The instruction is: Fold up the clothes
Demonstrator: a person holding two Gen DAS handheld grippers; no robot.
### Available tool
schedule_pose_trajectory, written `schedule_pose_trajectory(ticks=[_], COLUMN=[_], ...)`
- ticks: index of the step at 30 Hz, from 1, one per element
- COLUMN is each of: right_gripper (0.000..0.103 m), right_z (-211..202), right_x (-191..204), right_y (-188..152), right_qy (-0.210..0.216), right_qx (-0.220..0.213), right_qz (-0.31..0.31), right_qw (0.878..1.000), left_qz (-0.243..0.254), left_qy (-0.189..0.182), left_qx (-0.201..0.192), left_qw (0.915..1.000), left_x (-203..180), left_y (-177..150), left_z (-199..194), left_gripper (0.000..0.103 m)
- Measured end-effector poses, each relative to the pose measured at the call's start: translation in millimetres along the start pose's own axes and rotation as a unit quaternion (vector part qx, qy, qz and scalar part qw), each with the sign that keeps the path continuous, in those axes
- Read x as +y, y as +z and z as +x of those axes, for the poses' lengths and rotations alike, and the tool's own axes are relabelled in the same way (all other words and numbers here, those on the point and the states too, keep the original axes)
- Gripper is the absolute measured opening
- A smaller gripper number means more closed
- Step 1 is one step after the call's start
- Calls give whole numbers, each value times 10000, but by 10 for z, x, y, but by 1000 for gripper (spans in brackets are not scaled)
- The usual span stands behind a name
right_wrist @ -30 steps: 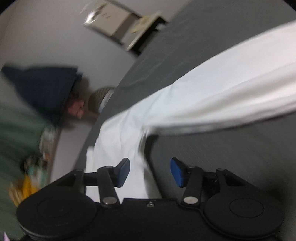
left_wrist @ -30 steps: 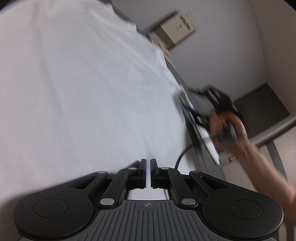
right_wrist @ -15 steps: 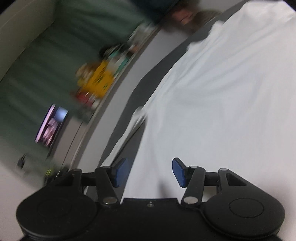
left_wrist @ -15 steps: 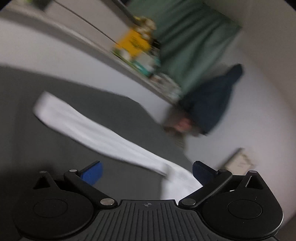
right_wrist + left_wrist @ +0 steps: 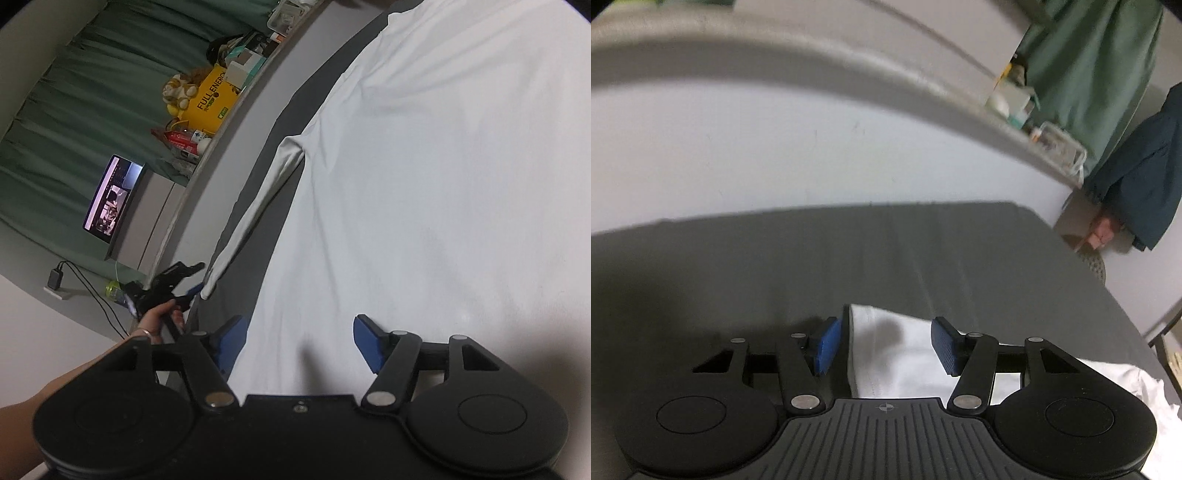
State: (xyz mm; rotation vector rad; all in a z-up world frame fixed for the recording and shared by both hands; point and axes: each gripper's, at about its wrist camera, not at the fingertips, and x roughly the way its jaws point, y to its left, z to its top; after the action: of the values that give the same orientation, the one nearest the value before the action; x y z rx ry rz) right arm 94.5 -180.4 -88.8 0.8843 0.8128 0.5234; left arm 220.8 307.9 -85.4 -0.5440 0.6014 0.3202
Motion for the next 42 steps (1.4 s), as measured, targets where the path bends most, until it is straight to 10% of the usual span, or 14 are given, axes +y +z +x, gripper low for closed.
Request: schedule_pose_trajectory(ticks=[5,13,23,30,37,42], right_gripper=[65,66,66,66,67,69], right_z=[-2,-114,-455,-949,-1298,-1188], right_x=[-64,-34,154,200,-183,-463], right_y=[-42,-34,90,365,400,327], right_qy=[43,204,634,537,83,-264], right_qx=[45,11,-372,-998,-1065,-786], right_qz=[28,135,372,653,2126,2620], right_qw=[10000,9997,9966,9914,9713,9615], left_qz=[365,379,1247,2623,2927,3448], left_qy=[174,-380,-3034,-4469,-4279,-3802], left_qx=[64,-1061,-2091,-1303,-122,178], left_qw=[9992,9929,9212,8453,8550,8581], left_x=[-35,-483,-2086,-3178,-3329,-3267], left_y=[60,481,996,-215,-2048,-2784], left_z=[165,-417,-1805,-2557,-2437,-2331], left_gripper=[4,3,3,3,4,4])
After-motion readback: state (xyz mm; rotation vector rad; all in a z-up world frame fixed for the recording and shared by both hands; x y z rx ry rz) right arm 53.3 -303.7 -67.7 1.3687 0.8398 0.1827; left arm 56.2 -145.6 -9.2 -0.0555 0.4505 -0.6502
